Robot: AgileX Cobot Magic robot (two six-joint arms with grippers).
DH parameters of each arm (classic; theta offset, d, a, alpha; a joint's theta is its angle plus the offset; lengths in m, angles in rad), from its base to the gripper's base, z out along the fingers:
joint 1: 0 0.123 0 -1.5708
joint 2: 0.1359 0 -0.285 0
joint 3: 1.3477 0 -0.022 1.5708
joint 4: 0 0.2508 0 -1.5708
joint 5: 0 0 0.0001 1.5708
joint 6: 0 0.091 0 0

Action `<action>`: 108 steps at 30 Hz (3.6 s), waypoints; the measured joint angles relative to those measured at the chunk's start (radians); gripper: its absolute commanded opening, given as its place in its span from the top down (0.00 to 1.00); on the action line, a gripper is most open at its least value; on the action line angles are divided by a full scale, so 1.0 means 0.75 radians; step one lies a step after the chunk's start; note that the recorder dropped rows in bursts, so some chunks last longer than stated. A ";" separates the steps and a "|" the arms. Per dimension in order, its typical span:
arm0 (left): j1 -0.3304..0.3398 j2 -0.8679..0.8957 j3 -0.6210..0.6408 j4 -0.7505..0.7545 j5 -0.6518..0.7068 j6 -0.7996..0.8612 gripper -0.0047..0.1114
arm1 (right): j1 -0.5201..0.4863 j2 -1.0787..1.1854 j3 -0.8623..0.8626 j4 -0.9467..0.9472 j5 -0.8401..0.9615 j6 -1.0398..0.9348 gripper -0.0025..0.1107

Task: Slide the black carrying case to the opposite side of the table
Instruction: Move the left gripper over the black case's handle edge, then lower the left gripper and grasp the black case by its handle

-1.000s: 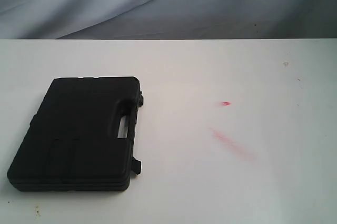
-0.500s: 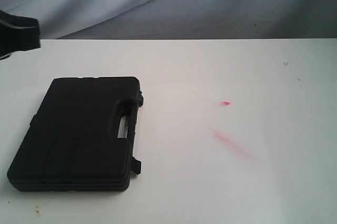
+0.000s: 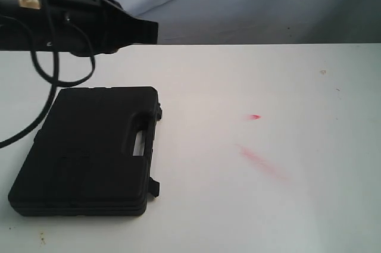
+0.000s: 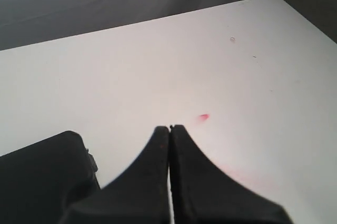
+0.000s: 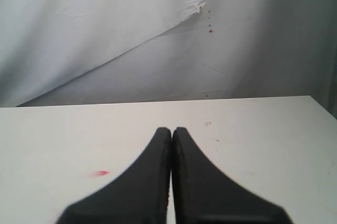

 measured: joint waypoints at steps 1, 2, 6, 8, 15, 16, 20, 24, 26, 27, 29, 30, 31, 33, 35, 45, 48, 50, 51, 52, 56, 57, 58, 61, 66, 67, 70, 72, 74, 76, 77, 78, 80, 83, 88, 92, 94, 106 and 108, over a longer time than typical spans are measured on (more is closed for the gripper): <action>-0.007 0.025 -0.021 0.000 0.000 0.000 0.96 | 0.000 0.000 0.000 0.000 0.000 0.000 0.98; -0.010 0.044 -0.037 -0.002 0.005 0.000 0.96 | 0.000 0.000 0.000 0.000 0.000 0.000 0.98; -0.019 0.127 -0.103 -0.010 0.056 -0.052 0.96 | 0.000 0.000 0.000 0.000 0.000 0.000 0.98; -0.019 0.159 -0.117 -0.010 0.069 -0.097 0.96 | 0.000 0.000 0.000 0.000 0.000 0.000 0.98; -0.019 0.233 -0.122 -0.010 0.073 -0.374 0.96 | 0.000 0.000 0.000 0.000 0.000 0.000 0.98; -0.019 0.245 -0.124 -0.010 0.073 -0.406 0.96 | 0.000 0.000 0.000 0.000 0.000 0.000 0.98; -0.004 0.301 -0.128 -0.002 0.073 -0.500 0.96 | 0.000 0.000 0.000 0.000 0.000 0.000 0.98; -0.002 0.351 -0.128 0.019 0.073 -0.545 0.96 | 0.000 0.000 0.000 0.000 0.000 0.000 0.98; -0.002 0.369 -0.128 0.033 0.075 -0.559 0.96 | 0.000 0.000 0.000 0.000 0.000 0.000 0.98; -0.002 0.374 -0.128 0.042 0.075 -0.564 0.96 | 0.000 0.000 0.000 0.000 0.000 0.000 0.98; 0.001 0.386 -0.128 0.063 0.087 -0.599 0.96 | 0.000 0.000 0.000 0.000 0.000 0.000 0.98; 0.004 0.392 -0.130 0.073 0.100 -0.622 0.96 | 0.000 0.000 0.000 0.000 0.000 0.000 0.98; 0.007 0.400 -0.136 0.090 0.123 -0.650 0.96 | 0.000 0.000 0.000 0.000 0.000 0.000 0.98; 0.010 0.413 -0.150 0.122 0.184 -0.687 0.96 | 0.000 0.000 0.000 0.000 0.000 0.000 0.98; 0.010 0.434 -0.178 0.148 0.248 -0.698 0.96 | 0.000 0.000 0.000 0.000 0.000 0.000 0.98; 0.010 0.575 -0.331 0.233 0.525 -0.712 0.96 | 0.000 0.000 0.000 0.000 0.000 0.000 0.98; 0.010 0.619 -0.366 0.241 0.586 -0.710 0.96 | 0.000 0.000 0.000 0.000 0.000 0.000 0.98; 0.010 0.653 -0.391 0.244 0.611 -0.703 0.96 | 0.000 0.000 0.000 0.000 0.000 0.000 0.98; 0.010 0.670 -0.405 0.244 0.624 -0.696 0.96 | 0.000 0.000 0.000 0.000 0.000 0.000 0.98; 0.010 0.687 -0.420 0.244 0.636 -0.684 0.96 | 0.000 0.000 0.000 0.000 0.000 0.000 0.98; 0.010 0.747 -0.473 0.247 0.682 -0.651 0.96 | 0.000 0.000 0.000 0.000 0.000 0.000 0.98; 0.010 0.759 -0.484 0.247 0.689 -0.646 0.96 | 0.000 0.000 0.000 0.000 0.000 0.000 0.98; 0.010 0.774 -0.490 0.247 0.694 -0.643 0.96 | 0.000 0.000 0.000 0.000 0.000 0.000 0.98; 0.010 0.802 -0.496 0.247 0.694 -0.640 0.96 | 0.000 0.000 0.000 0.000 0.000 0.000 0.98; 0.010 0.827 -0.496 0.256 0.697 -0.568 0.88 | 0.000 0.000 0.000 0.000 0.000 0.000 0.98; 0.010 0.829 -0.499 0.255 0.697 -0.550 0.86 | 0.000 0.000 0.000 0.000 0.000 0.000 0.98; 0.010 0.832 -0.499 0.256 0.697 -0.531 0.75 | 0.000 0.000 0.000 0.000 0.000 0.000 0.98; 0.010 0.835 -0.499 0.253 0.697 -0.522 0.69 | 0.000 0.000 0.000 0.000 0.000 0.000 0.98; 0.010 0.835 -0.499 0.248 0.697 -0.522 0.64 | 0.000 0.000 0.000 0.000 0.000 0.000 0.98; 0.010 0.835 -0.499 0.248 0.697 -0.520 0.61 | 0.000 0.000 0.000 0.000 0.000 0.000 0.98; 0.010 0.835 -0.499 0.246 0.697 -0.520 0.60 | 0.000 0.000 0.000 0.000 0.000 0.000 0.98; 0.010 0.835 -0.499 0.243 0.697 -0.520 0.61 | 0.000 0.000 0.000 0.000 0.000 0.000 0.98; 0.010 0.837 -0.499 0.237 0.697 -0.520 0.61 | 0.000 0.000 0.000 0.000 0.000 0.000 0.98; 0.010 0.853 -0.501 0.232 0.697 -0.520 0.61 | 0.000 0.000 0.000 0.000 0.000 0.000 0.98; 0.010 0.898 -0.501 0.229 0.701 -0.522 0.61 | 0.000 0.000 0.000 0.000 0.000 0.000 0.98; 0.010 0.936 -0.501 0.227 0.701 -0.522 0.61 | 0.000 0.000 0.000 0.000 0.000 0.000 0.98; 0.010 0.954 -0.501 0.227 0.701 -0.522 0.61 | 0.000 0.000 0.000 0.000 0.000 0.000 0.98; 0.010 1.021 -0.501 0.199 0.647 -0.522 0.61 | 0.000 0.000 0.000 0.000 0.000 0.000 0.98; 0.010 1.021 -0.501 0.196 0.641 -0.522 0.61 | 0.000 0.000 0.000 0.000 0.000 0.000 0.98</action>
